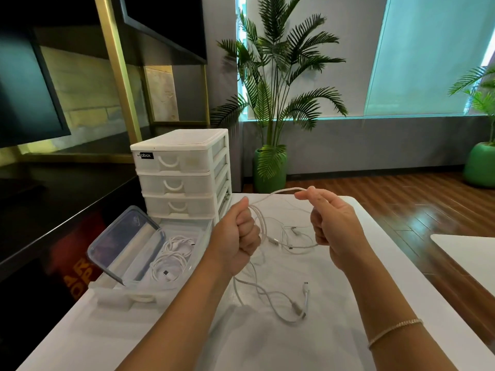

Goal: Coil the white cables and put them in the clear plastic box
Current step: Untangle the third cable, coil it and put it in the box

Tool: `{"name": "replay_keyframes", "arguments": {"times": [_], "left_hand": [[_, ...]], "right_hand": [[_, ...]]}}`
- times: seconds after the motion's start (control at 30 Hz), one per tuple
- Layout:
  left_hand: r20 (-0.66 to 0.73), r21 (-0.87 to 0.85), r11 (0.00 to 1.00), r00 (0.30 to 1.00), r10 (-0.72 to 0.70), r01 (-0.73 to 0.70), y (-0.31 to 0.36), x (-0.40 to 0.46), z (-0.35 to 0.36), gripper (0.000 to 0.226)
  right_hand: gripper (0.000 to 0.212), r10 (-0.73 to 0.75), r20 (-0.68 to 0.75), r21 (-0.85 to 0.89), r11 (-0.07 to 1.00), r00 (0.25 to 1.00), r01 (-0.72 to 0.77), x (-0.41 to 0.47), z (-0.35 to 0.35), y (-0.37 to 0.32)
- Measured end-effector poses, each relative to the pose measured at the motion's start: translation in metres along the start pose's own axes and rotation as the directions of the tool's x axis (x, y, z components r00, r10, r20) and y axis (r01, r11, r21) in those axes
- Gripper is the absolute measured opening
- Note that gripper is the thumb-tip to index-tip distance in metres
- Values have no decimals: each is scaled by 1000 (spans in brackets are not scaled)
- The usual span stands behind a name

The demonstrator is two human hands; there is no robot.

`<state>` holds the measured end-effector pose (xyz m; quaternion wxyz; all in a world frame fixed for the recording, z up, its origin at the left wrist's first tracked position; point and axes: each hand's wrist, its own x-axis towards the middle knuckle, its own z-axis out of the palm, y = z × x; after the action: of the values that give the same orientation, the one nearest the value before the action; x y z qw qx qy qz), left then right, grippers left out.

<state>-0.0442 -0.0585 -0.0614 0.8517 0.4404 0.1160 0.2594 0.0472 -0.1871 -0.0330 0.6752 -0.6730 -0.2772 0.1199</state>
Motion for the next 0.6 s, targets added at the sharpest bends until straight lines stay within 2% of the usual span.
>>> {"name": "replay_keyframes", "arguments": {"times": [0.13, 0.23, 0.37, 0.6], "left_hand": [[107, -370, 929, 993, 45, -2, 8, 0, -2, 58], [77, -532, 844, 989, 124, -64, 13, -2, -6, 50], [25, -609, 789, 992, 125, -84, 15, -1, -12, 57], [1, -601, 795, 995, 101, -80, 13, 2, -13, 57]], "right_hand": [[23, -166, -63, -215, 965, 984, 149, 4, 0, 10], [24, -224, -3, -344, 915, 975, 209, 3, 4, 12], [23, -292, 17, -401, 874, 956, 274, 0, 10, 11], [21, -407, -19, -466, 812, 913, 352, 1, 9, 13]]}}
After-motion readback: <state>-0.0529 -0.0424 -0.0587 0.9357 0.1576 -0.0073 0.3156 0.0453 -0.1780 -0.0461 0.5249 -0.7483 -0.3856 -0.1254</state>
